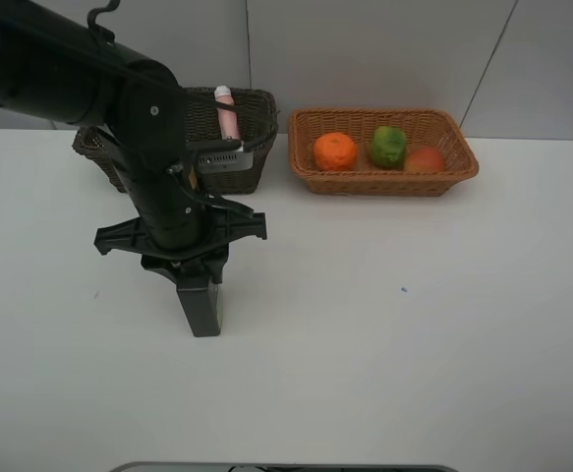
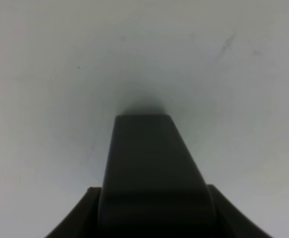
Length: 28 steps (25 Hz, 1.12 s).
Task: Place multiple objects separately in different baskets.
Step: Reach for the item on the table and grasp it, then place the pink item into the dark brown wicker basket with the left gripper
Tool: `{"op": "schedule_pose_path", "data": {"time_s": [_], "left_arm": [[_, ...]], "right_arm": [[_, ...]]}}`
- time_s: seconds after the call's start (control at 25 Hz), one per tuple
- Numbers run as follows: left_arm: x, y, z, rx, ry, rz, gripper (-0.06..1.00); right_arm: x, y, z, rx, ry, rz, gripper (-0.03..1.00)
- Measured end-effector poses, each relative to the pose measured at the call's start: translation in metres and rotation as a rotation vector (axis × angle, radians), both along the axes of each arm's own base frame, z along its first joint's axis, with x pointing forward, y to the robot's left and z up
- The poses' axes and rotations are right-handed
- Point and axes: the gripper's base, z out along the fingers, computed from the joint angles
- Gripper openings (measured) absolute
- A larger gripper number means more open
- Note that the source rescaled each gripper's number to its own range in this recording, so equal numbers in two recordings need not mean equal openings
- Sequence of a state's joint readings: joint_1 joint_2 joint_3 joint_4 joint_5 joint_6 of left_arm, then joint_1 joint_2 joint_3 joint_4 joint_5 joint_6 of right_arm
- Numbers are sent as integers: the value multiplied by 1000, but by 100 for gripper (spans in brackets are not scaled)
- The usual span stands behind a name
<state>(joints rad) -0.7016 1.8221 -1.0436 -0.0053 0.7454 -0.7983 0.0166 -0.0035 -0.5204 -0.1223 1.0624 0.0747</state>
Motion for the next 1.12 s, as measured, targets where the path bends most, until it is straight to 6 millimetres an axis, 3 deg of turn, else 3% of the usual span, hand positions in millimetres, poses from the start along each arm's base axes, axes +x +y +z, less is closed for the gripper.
{"op": "schedule_pose_path", "data": {"time_s": [0.84,0.96,1.12], "left_arm": [[0,0,0,-5,-1,0,49],[0,1,10,-19,-36,-31,49],[7,8,43,-63,-120,-54,49]], "right_arm": [[0,0,0,0,0,0,95],[0,0,0,0,0,0,95],[0,0,0,0,0,0,95]]}}
